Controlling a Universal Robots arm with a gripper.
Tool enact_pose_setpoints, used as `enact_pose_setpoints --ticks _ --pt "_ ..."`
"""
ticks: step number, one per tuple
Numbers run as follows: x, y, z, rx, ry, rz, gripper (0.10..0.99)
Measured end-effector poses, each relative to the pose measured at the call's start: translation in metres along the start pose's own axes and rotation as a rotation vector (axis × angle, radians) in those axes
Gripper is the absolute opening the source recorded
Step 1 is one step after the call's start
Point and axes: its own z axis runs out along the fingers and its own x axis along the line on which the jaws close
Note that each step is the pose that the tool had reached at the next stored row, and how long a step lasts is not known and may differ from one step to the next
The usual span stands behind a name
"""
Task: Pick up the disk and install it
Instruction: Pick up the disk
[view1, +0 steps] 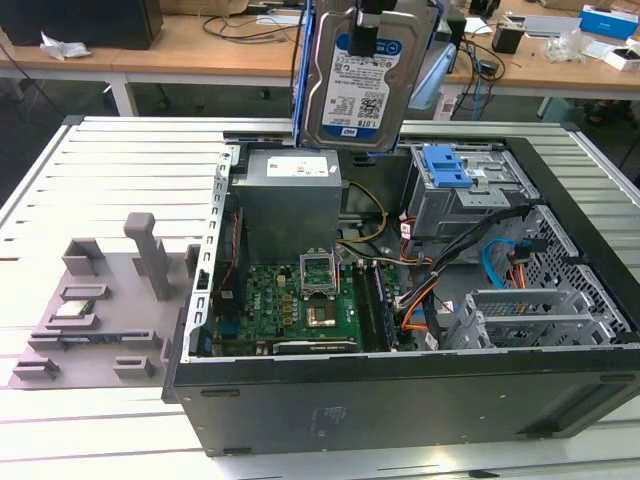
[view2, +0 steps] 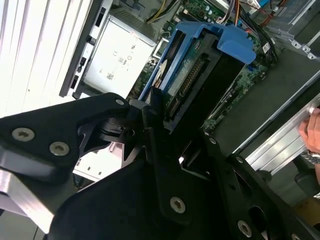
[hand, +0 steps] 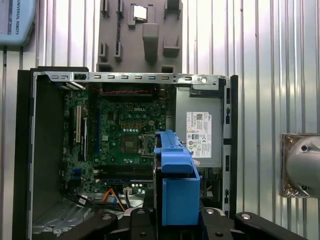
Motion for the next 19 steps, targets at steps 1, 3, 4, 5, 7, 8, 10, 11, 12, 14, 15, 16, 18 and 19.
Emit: enact_pose_setpoints --ticks 1,3,4,5,7,8,10,11,12,14,15,16,18,19 --pt "0.0012 0.0 0.0001 0.0 0.0 0.0 0.361" --pt "0.004 0.0 0.0002 0.0 0.0 0.0 0.361" --pt "0.0063 0.0 0.0004 0.0 -0.0001 0.0 0.361" --pt "0.0091 0.0 0.0005 0.0 0.0 0.0 0.361" --pt "0.0131 0.0001 0.0007 0.0 -0.0001 0.0 0.361" --pt "0.0154 0.0001 0.0008 0.0 0.0 0.0 0.361" --pt "0.0176 0.0001 0.0009 0.0 0.0 0.0 0.361" --pt "0.0187 0.0001 0.001 0.0 0.0 0.0 0.361" --pt "0.0198 0.0001 0.0011 0.0 -0.0001 0.0 0.361" --pt "0.0227 0.0001 0.0012 0.0 0.0 0.0 0.361" --pt "0.0243 0.0001 0.0013 0.0 -0.0001 0.0 0.361" --pt "0.0256 0.0001 0.0014 0.0 -0.0001 0.0 0.361" --pt "0.0293 0.0001 0.0015 0.0 -0.0001 0.0 0.361" --pt "0.0304 0.0001 0.0016 0.0 0.0 0.0 0.361"
